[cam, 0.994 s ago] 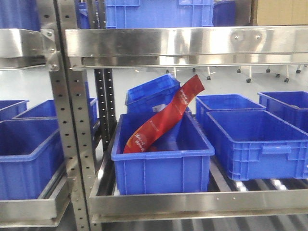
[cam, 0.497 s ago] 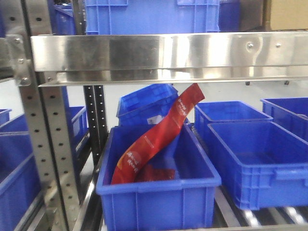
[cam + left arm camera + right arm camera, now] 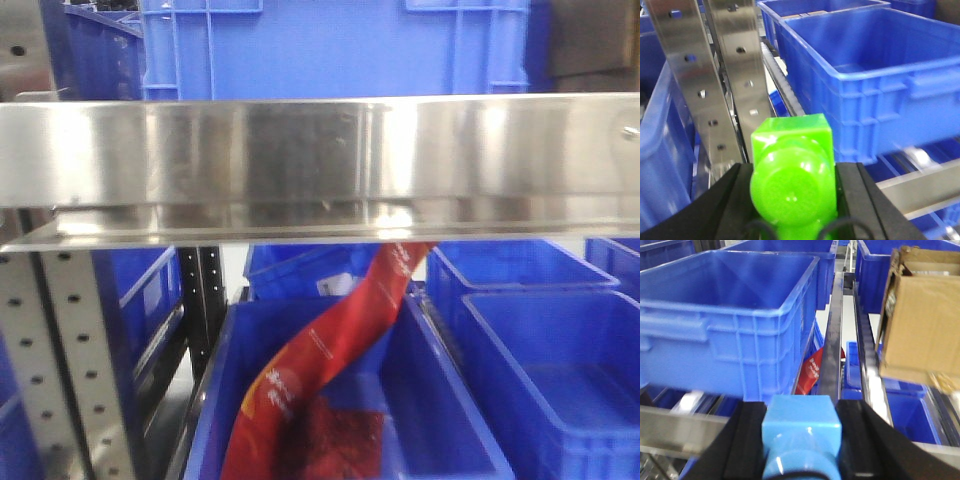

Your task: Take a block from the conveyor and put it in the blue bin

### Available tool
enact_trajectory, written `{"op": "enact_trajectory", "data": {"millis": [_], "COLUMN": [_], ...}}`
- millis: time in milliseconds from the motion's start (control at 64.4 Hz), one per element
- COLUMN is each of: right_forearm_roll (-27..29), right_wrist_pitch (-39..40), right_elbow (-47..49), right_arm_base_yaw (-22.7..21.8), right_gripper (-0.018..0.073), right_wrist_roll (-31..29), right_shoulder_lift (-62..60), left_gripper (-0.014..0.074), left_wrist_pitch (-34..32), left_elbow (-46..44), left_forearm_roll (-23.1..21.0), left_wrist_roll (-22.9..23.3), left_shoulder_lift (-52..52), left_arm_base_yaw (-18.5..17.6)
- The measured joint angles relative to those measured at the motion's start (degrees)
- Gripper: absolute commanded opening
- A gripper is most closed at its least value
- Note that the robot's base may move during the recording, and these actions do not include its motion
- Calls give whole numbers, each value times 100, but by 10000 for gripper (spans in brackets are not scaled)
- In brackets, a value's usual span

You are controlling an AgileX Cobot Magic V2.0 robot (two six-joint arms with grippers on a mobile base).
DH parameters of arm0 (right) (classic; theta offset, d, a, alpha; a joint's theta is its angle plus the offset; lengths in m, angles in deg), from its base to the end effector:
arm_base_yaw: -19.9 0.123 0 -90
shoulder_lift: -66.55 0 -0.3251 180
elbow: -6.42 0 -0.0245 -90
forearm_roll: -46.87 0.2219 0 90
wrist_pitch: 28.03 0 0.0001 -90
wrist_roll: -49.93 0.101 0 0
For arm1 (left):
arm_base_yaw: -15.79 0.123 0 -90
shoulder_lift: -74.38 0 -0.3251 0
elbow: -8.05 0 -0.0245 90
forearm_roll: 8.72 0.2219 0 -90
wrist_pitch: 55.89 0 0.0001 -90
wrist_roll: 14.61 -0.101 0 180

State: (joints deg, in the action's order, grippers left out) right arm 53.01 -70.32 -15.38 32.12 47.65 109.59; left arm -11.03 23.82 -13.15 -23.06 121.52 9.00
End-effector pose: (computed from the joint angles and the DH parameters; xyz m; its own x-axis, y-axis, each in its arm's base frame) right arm 0.0465 0.0175 0.4319 -0.2960 -0.0237 -0.9549 -0.2669 0.9619 0.0589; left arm 0.0602 -0.0127 0.4534 -0.2847 0.1269 -0.9502 0.1968 0.9778 0.0716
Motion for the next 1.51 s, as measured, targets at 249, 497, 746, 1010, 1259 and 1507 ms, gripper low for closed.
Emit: {"op": "enact_trajectory", "data": {"millis": [249,497,746,1010,1259,1507], "right_forearm_roll": [0,0,0,0,0,0], "right_wrist_pitch": [0,0,0,0,0,0], "right_elbow": [0,0,0,0,0,0], "right_arm_base_yaw": [0,0,0,0,0,0], "right_gripper": [-153,-153,-153,-153,-153,-153], "right_wrist_roll": [0,0,0,0,0,0], "right_shoulder_lift": [0,0,0,0,0,0], "left_gripper": [-111,-111,-111,-111,-111,-111], "left_wrist_pitch": [0,0,0,0,0,0], "left_elbow": [0,0,0,0,0,0], "left_forearm_roll": [0,0,0,0,0,0], "left_wrist_roll": [0,0,0,0,0,0], "left_shoulder_lift": [0,8,8,8,8,8], "left_arm_base_yaw": [0,0,0,0,0,0]}}
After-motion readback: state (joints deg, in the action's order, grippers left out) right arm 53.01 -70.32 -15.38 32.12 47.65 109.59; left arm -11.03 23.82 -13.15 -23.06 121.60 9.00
